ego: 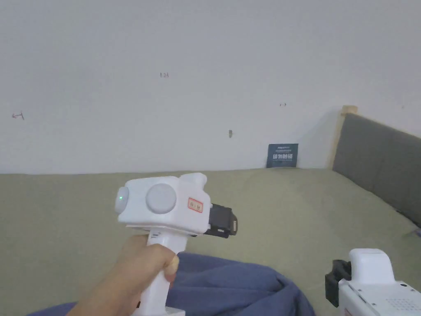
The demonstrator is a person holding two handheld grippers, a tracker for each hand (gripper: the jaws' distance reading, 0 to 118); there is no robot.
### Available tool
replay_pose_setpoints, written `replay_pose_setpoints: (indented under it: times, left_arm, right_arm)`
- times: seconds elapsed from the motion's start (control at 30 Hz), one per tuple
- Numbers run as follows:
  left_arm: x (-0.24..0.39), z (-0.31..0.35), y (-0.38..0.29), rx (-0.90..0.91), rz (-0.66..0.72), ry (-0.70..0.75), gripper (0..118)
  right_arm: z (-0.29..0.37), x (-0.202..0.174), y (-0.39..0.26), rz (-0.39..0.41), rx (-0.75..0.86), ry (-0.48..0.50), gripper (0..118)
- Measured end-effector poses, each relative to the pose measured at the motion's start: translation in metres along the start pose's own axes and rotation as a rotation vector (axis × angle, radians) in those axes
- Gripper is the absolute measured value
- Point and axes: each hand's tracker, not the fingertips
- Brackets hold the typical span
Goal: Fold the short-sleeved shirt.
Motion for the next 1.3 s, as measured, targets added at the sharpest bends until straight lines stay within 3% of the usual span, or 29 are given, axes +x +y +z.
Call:
replay_pose_setpoints:
  times: [0.03,0.07,0.13,0.33,0.6,0.77,1.03,1.1,1.2,1.23,1.3]
  left_arm:
    - [-0.009,0.022,-0.011,0.054,-0.004,0.05,30]
    - [-0.021,0.041,-0.024,0.091,0.012,0.102,8]
    - [-0.042,0.077,-0.052,0.172,0.056,0.209,1]
    - [-0.103,0.15,-0.151,0.283,0.198,0.458,0]
    - [-0.125,0.198,-0.216,0.345,0.206,0.645,0]
    - [-0.121,0.201,-0.224,0.429,0.161,0.684,0]
    - [-0.176,0.151,-0.174,0.229,0.227,0.588,1]
    - [-0.204,0.131,-0.155,0.106,0.286,0.543,10]
    - [-0.242,0.093,-0.131,-0.092,0.387,0.487,98]
    - [-0.251,0.078,-0.129,-0.155,0.407,0.474,118]
    - [-0.26,0.059,-0.125,-0.181,0.36,0.501,118]
  right_arm:
    - [0.001,-0.002,0.001,0.006,-0.001,0.01,8]
    - [0.001,-0.004,0.001,0.01,0.002,0.016,8]
    - [0.001,-0.01,0.003,0.023,-0.002,0.027,8]
    - [0.003,-0.024,0.004,0.027,0.001,0.068,8]
    - [0.001,-0.049,-0.005,0.048,0.0,0.109,8]
    - [-0.003,-0.06,-0.01,0.065,-0.01,0.13,8]
    - [-0.017,-0.064,-0.008,0.084,-0.017,0.151,8]
    - [-0.022,-0.062,-0.006,0.096,-0.018,0.144,8]
    - [-0.028,-0.056,-0.004,0.106,-0.023,0.131,8]
    - [-0.031,-0.054,-0.005,0.11,-0.025,0.125,8]
    - [-0.035,-0.049,-0.005,0.118,-0.034,0.115,8]
